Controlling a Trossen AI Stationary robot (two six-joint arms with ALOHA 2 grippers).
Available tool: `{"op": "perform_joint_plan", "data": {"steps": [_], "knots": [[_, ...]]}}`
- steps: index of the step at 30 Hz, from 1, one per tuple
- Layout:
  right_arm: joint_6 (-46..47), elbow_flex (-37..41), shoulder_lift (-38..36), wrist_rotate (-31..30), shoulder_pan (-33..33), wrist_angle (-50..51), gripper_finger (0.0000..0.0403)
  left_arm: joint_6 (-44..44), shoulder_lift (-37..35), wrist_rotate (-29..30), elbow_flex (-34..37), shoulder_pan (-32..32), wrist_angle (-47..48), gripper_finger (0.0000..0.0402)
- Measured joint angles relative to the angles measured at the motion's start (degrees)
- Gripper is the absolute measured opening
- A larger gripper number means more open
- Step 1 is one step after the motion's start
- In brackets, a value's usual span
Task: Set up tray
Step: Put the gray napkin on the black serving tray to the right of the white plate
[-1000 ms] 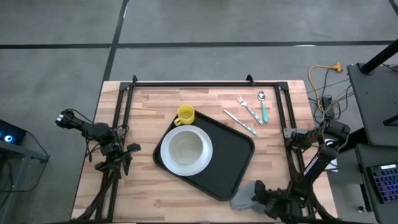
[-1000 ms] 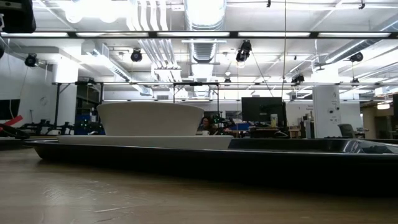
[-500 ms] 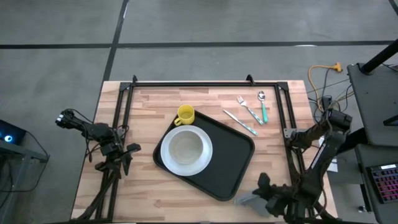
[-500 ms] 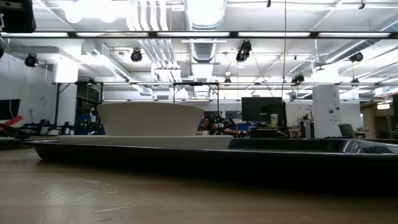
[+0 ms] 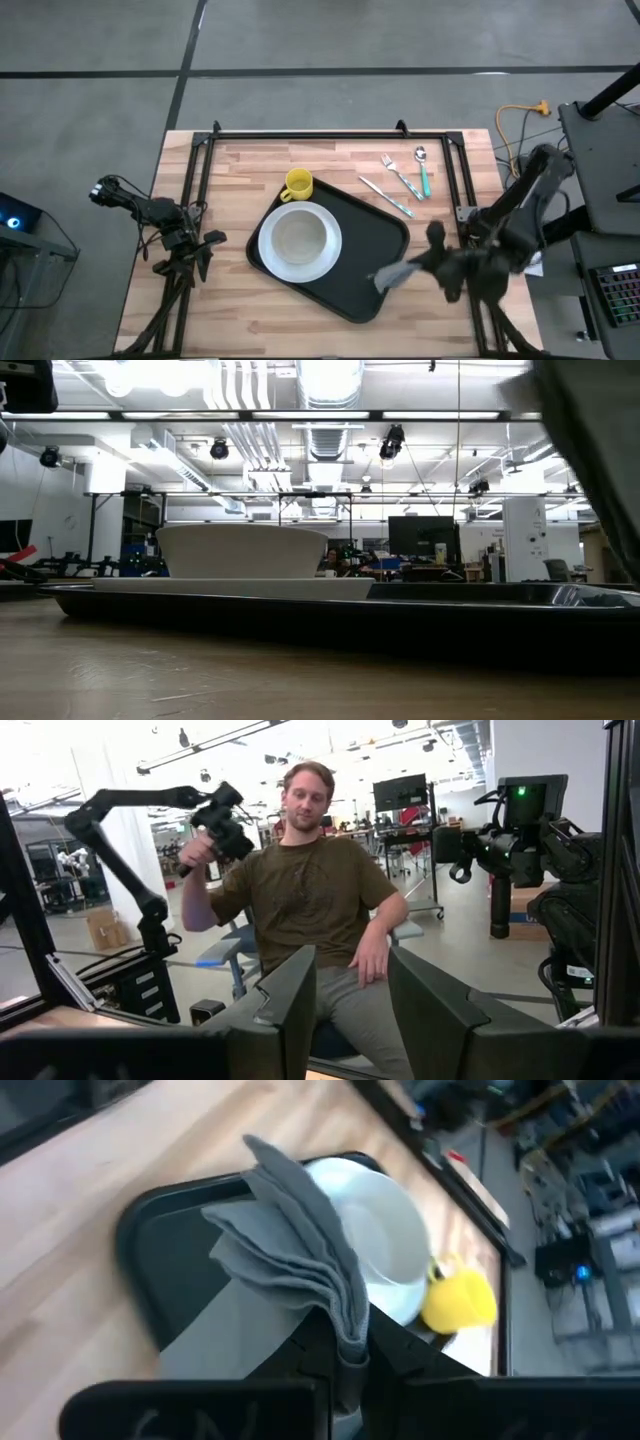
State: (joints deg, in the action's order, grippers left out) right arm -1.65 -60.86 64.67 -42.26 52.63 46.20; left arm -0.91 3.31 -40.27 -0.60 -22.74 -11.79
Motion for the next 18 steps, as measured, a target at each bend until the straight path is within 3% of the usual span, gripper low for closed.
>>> {"op": "perform_joint_plan", "data": {"steps": [9, 14, 18], "knots": [[-1.4, 7.0, -12.7, 0.0, -11.9, -3.6, 0.0013, 0.0, 0.0, 0.0, 0.0, 0.0, 0.0, 0.0112], [-1.8, 10.0, -14.4, -0.2, -18.8, -5.2, 0.0013, 0.0, 0.0, 0.0, 0.0, 0.0, 0.0, 0.0112], [-3.5, 12.7, -13.7, -4.9, -23.7, -8.4, 0.0013, 0.0, 0.0, 0.0, 0.0, 0.0, 0.0, 0.0112]]}}
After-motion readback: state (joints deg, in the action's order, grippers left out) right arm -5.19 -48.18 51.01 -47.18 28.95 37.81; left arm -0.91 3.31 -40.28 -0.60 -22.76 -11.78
